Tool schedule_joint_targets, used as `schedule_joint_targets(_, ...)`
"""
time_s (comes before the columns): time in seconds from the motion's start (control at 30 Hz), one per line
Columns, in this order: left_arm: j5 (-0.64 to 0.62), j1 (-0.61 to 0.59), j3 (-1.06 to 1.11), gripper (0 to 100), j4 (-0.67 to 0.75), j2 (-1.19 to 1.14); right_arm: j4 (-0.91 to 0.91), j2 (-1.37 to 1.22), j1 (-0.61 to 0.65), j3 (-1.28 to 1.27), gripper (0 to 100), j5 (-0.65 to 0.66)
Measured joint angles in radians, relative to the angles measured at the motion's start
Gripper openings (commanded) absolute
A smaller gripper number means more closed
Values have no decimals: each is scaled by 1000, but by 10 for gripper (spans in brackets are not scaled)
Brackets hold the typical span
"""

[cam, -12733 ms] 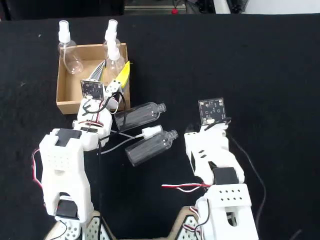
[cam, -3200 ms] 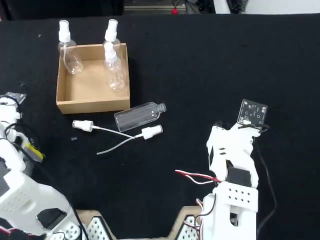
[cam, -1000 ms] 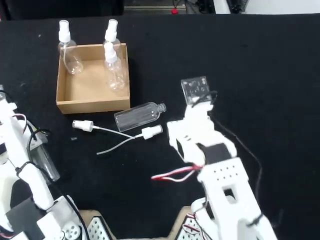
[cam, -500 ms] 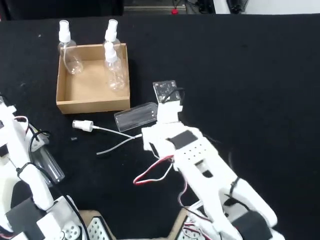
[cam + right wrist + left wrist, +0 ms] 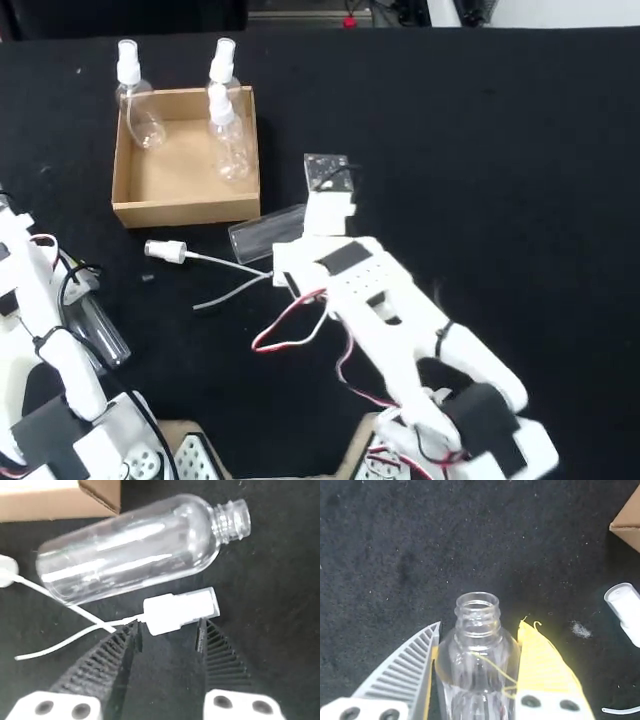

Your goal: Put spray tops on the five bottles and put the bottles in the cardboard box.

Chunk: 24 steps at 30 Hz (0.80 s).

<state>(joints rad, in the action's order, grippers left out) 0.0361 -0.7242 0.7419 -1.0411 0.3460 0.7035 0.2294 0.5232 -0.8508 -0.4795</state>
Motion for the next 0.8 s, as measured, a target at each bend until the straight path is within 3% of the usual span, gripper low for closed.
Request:
schedule_joint_targets(0.33,0,0,0,145,0,0,0,-115,-3,80,183,-54)
schedule_joint_targets(0.57,0,0,0,145,0,0,0,-120,-2,83,342,-74)
schedule_joint_targets(0.8,0,0,0,145,0,0,-12,-120,-5,83,294,-94)
